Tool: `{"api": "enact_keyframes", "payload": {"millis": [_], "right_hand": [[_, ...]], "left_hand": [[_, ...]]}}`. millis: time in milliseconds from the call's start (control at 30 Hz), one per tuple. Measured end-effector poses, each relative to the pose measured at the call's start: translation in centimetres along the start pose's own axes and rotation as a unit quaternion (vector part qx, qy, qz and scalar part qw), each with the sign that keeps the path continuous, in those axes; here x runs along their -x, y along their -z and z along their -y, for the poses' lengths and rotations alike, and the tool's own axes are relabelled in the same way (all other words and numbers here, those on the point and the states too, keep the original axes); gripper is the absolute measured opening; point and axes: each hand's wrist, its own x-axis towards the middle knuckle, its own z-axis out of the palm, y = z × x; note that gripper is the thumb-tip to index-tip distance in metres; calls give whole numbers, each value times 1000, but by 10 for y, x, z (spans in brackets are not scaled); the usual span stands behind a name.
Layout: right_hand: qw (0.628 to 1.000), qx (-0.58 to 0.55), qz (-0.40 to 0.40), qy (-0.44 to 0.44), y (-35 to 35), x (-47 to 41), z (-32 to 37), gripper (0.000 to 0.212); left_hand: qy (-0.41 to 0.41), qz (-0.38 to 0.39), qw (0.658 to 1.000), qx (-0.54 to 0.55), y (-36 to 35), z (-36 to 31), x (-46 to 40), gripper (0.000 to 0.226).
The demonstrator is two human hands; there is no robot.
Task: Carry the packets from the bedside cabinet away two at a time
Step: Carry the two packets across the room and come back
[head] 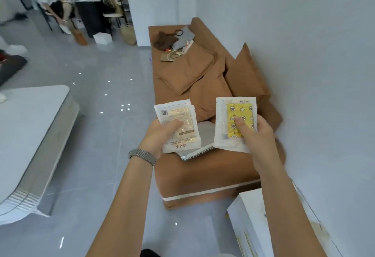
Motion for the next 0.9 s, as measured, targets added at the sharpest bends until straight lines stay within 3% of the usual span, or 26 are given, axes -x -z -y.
{"api": "enact_keyframes", "payload": {"millis": [300,467,700,900], "right_hand": [[992,-28,123,-19,-249,60,-25,10],[982,-24,187,-31,-378,91,-32,9],[969,6,241,-51,-492,82,-43,8],[966,23,242,-82,-571,14,-71,8]], "left_hand": [[-3,-111,994,-9,255,4,40,23],[1,-188,982,0,382,6,59,15],[14,-238,970,36,481,11,27,17],[52,-249,965,60,529,19,-56,19]]}}
